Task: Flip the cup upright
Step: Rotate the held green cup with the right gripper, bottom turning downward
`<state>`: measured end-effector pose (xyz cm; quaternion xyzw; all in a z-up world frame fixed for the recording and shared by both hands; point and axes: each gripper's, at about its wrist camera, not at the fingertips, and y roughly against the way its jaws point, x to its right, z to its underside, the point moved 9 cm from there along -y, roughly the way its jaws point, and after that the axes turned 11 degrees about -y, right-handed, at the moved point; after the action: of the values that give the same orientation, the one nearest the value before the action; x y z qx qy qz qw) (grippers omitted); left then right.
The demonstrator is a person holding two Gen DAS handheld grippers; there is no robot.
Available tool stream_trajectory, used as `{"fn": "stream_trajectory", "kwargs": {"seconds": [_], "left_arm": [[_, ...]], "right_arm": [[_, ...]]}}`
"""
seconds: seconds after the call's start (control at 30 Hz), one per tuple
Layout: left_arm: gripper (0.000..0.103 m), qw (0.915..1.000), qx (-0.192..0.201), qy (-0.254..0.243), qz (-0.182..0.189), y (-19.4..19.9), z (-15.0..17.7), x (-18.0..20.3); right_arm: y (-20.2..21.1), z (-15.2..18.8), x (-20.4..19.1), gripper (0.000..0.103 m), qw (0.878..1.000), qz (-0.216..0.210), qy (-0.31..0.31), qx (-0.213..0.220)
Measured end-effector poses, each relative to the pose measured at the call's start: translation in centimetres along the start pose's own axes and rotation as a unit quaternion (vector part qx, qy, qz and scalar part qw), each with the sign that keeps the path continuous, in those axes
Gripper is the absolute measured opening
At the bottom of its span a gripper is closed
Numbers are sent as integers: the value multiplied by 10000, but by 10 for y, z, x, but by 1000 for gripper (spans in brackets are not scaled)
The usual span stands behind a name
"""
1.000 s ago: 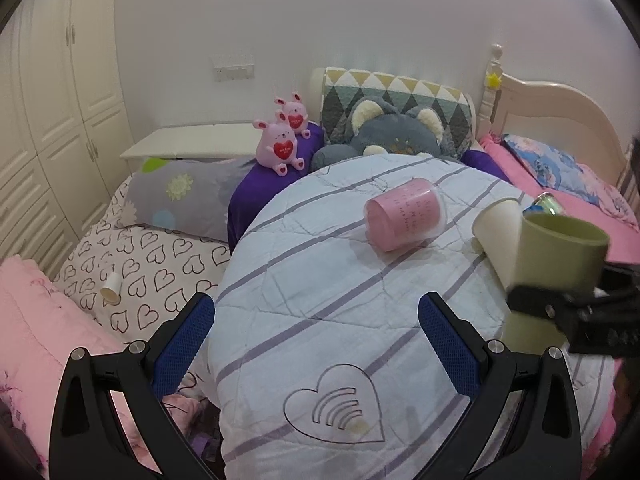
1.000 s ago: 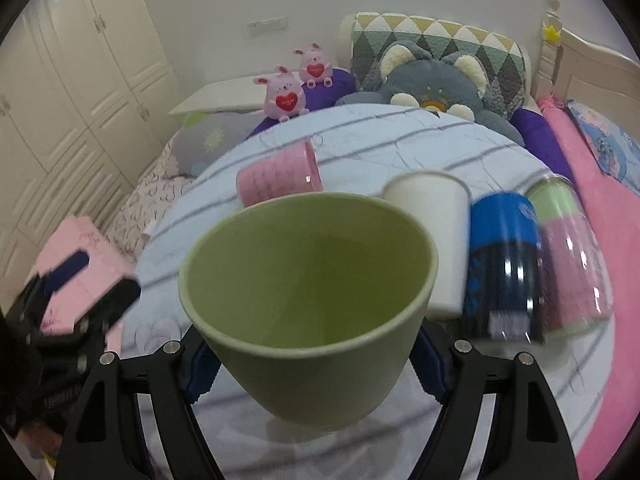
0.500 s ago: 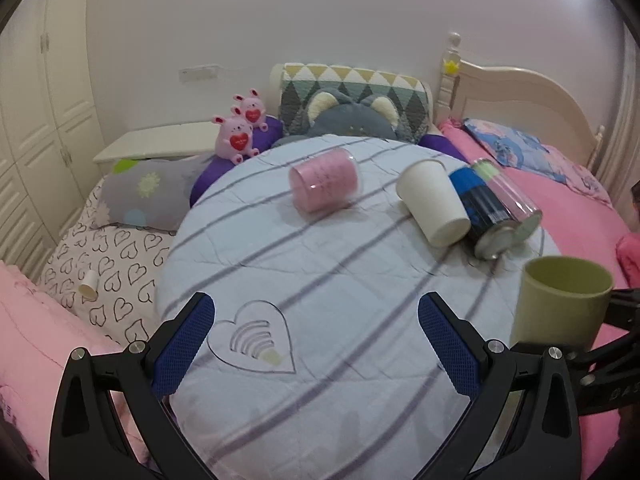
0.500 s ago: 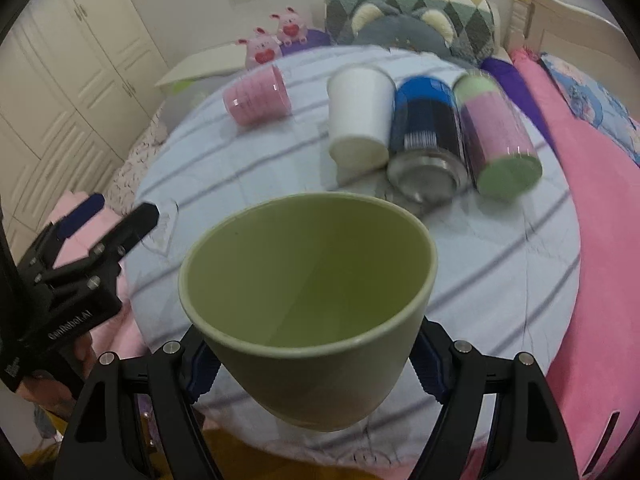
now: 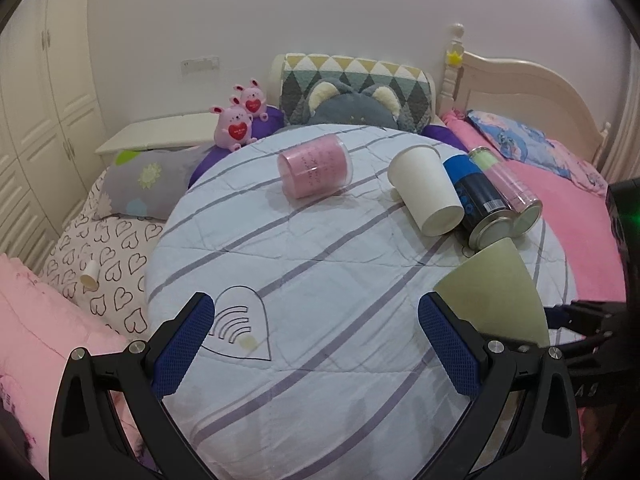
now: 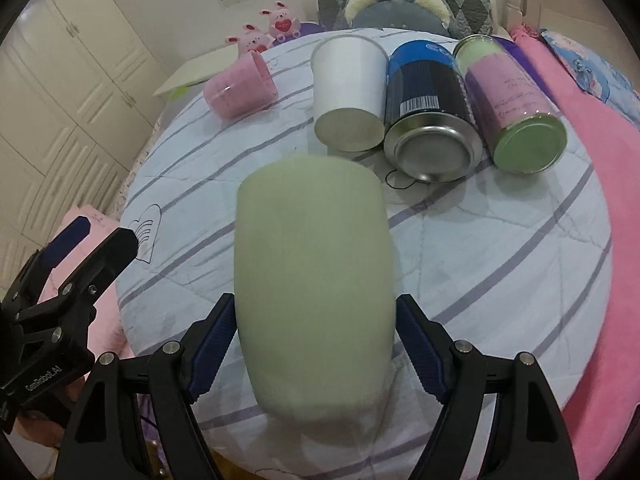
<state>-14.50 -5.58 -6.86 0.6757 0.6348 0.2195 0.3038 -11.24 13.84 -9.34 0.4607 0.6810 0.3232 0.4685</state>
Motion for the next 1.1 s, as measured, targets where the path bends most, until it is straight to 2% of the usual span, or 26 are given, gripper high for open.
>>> {"fn": "stream_trajectory", "kwargs": {"seconds": [0.2, 0.43, 0.6, 0.93, 1.1], "left_arm": [[103, 10000, -2, 38, -37, 0, -1, 0], [103, 9999, -5, 104, -97, 2, 0, -9], [103, 10000, -6, 58, -59, 5, 1, -3], [103, 9998, -45, 206, 66, 10, -2, 24], [103, 9997, 20, 208, 86, 19, -8, 40]], "right_arm": [[-7, 15, 1, 80, 9944, -572, -821, -329], [2, 20, -23, 80, 9938, -712, -815, -257], [-4, 28, -19, 80, 9953, -575, -723, -278], [34, 31, 7, 82, 9990, 2, -264, 367], [68, 27, 27, 82, 9974, 99, -155, 693]]}}
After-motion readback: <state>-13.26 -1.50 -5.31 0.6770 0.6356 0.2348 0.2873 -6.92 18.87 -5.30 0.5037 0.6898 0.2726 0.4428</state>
